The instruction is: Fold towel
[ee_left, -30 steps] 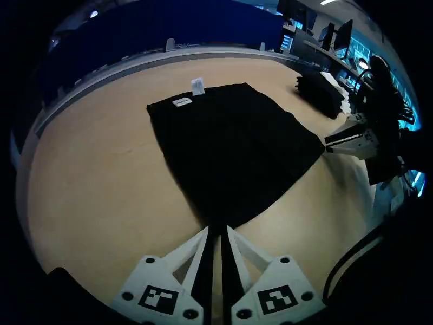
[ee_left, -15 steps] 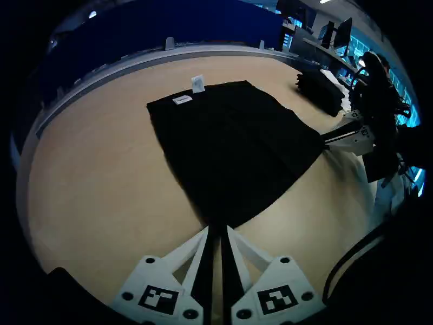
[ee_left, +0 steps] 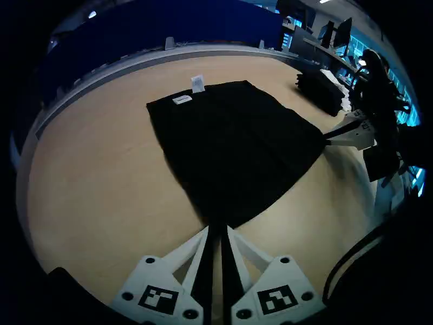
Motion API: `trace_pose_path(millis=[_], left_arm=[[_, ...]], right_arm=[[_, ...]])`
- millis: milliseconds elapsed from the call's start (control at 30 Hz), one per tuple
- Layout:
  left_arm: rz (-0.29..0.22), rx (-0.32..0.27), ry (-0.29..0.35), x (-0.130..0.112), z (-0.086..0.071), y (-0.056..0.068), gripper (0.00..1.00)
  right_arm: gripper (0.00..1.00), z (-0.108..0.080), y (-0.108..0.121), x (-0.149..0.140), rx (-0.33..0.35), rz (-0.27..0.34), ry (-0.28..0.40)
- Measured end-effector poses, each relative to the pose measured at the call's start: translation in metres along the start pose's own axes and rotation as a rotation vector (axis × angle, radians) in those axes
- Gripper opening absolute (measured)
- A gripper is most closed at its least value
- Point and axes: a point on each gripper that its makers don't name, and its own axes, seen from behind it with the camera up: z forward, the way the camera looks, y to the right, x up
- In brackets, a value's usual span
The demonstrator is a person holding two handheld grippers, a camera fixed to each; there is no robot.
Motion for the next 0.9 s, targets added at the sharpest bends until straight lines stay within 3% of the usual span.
trace_pose_path(millis=[333,600,900], left_arm=[[-0.044,0.003,0.019,0.009,-0.015,-0.002,0.09],[-0.106,-0.001,0.044,0.018,-0.045,0.001,0.09],[-0.145,-0.018,0.055,0.029,-0.085,0.012,0.09]], right_arm=[[0.1,-0.017,-0.003,0.02,0.008,-0.007,0.032],[0.1,-0.047,-0.011,0.035,0.024,-0.016,0.048],[0.1,-0.083,-0.023,0.047,0.039,0.0,0.059]])
